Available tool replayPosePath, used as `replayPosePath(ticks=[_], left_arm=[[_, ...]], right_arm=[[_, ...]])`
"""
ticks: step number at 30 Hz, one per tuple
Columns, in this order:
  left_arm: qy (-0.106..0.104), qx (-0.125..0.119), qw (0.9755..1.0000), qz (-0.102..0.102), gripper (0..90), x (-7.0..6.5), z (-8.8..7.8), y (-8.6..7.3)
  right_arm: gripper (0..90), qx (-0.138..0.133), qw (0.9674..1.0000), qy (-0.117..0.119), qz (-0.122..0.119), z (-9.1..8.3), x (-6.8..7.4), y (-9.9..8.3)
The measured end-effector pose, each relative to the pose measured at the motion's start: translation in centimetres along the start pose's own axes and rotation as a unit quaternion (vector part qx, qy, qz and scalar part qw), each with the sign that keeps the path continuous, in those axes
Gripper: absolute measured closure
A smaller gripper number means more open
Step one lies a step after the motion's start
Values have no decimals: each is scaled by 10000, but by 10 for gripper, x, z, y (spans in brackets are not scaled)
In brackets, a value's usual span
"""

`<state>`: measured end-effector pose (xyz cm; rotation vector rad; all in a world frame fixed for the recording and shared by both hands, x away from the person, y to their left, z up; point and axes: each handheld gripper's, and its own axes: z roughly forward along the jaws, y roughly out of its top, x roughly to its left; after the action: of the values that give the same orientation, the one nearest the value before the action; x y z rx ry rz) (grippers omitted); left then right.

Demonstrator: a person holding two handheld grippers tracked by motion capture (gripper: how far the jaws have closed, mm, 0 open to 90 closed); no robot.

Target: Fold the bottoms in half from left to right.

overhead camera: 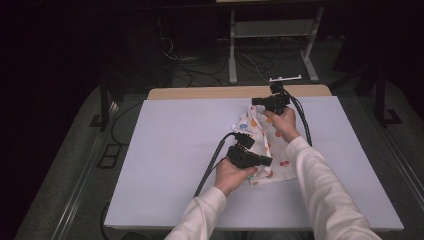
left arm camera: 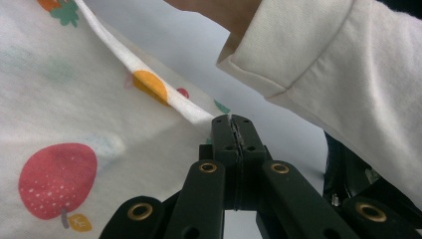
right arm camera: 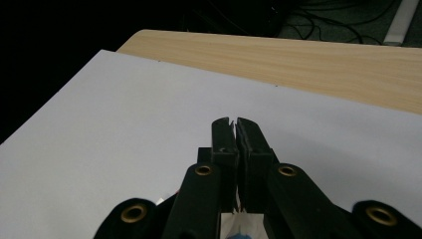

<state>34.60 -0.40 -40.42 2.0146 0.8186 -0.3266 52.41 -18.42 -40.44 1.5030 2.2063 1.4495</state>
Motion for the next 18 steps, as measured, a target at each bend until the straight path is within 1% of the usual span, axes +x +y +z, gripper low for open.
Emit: replayPosePath(ticks=[2, 9, 14, 15, 18], left_arm=[[-20, 24, 10000, 7, 893, 0, 3, 1], [-26, 129, 9999, -69, 893, 1, 15, 4], [-59, 157, 9998, -103, 893, 2, 24, 4], [-78, 156, 9997, -141, 893, 2, 26, 5], [-97, 182, 9997, -134, 893, 2, 30, 5]], right_arm=[[857, 13, 10000, -1, -38, 0, -1, 0], [857, 90, 9998, 31, -187, 5, -4, -4], [857, 133, 9997, 11, -227, 6, -6, -6], [857, 137, 9996, 18, -232, 7, -7, -6], [856, 172, 9995, 17, -248, 7, -9, -8]])
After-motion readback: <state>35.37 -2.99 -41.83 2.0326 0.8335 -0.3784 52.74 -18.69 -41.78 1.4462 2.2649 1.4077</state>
